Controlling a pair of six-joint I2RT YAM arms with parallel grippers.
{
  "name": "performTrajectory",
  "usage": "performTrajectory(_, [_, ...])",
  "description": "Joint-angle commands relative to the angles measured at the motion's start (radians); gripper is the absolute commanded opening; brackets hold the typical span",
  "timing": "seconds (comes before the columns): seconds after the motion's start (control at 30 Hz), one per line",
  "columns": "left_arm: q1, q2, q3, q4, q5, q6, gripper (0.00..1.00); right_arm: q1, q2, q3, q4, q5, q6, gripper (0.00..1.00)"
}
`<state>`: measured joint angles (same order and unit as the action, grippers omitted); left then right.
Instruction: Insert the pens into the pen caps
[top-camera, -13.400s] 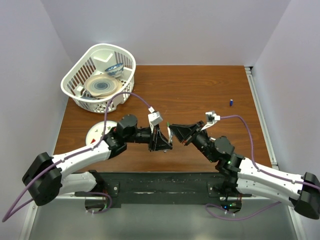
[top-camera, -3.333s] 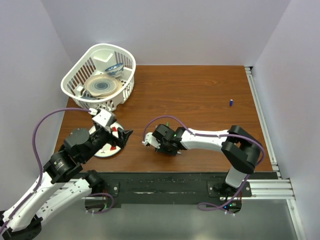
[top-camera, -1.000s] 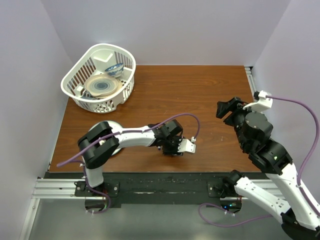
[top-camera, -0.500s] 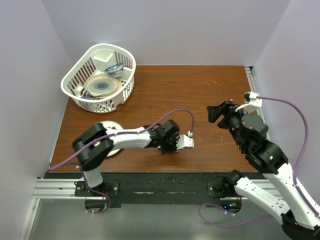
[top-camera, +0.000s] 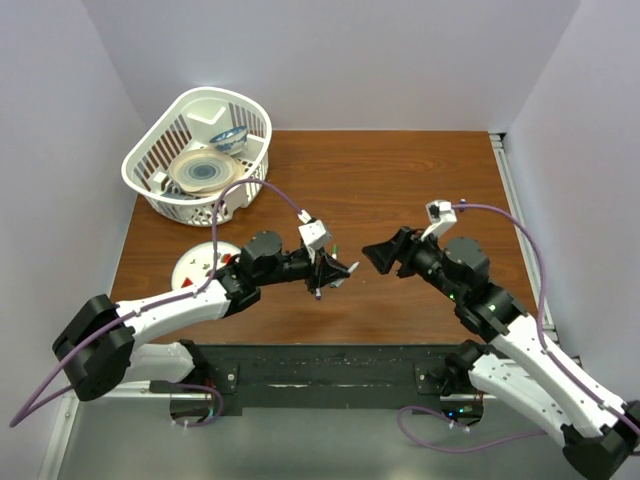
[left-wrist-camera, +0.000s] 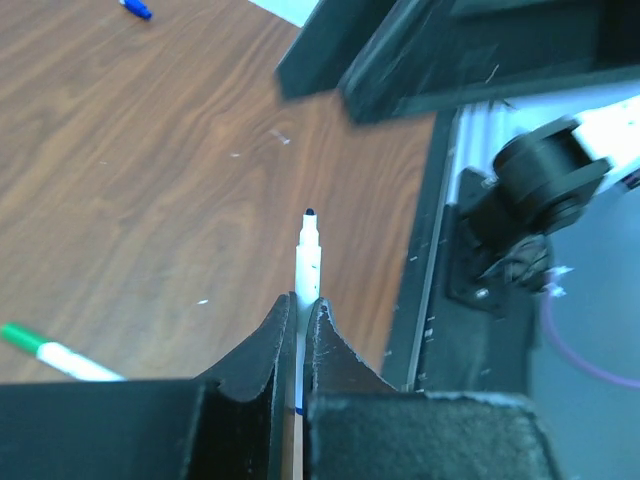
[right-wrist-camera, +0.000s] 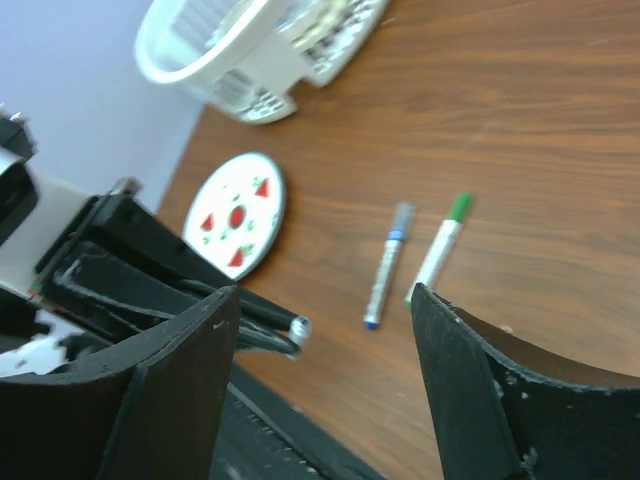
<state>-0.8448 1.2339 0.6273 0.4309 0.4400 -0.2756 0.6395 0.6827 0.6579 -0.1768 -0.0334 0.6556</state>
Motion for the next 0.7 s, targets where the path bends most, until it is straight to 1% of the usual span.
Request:
performTrajectory(0.0, [0.003,-0.043,-0.017,0.155,0.039,-0.126,0.0,-0.001,0.046,-0.037,0.224,-0.157,0.073,0.69])
performTrajectory(0.03, [0.001,-0.053,-0.015,0.154,0.034,-0.129,0.0,0.0,0.048,-0.041,0.227,-0.154,0.082,0.65])
performTrajectory(0.17, [0.001,-0.071,-0.015,0.147,-0.004,-0.152,0.0,0.003,0.051,-0.081,0.264,-0.166,0.102,0.56])
performTrajectory(0.37, [0.003,-0.068,-0.002,0.14,-0.032,-0.186,0.0,0.015,0.043,-0.107,0.293,-0.174,0.114,0.5])
performTrajectory(0.43, [0.003,-0.065,0.002,0.147,-0.03,-0.201,0.0,0.023,0.049,-0.11,0.301,-0.177,0.116,0.44])
performTrajectory(0.47, [0.003,-0.065,0.003,0.164,-0.027,-0.22,0.0,0.031,0.049,-0.112,0.303,-0.175,0.115,0.39])
performTrajectory(0.5, [0.003,-0.065,0.005,0.17,-0.021,-0.227,0.0,0.032,0.049,-0.113,0.306,-0.174,0.116,0.25])
performTrajectory(0.53, [0.001,-0.063,0.014,0.175,-0.018,-0.232,0.0,0.035,0.051,-0.116,0.307,-0.171,0.115,0.18])
performTrajectory(0.6, [0.001,-0.059,0.026,0.167,0.002,-0.234,0.0,0.04,0.051,-0.121,0.316,-0.172,0.121,0.0])
performTrajectory(0.67, [0.001,-0.048,0.044,0.146,0.019,-0.218,0.0,0.042,0.052,-0.121,0.324,-0.177,0.127,0.0])
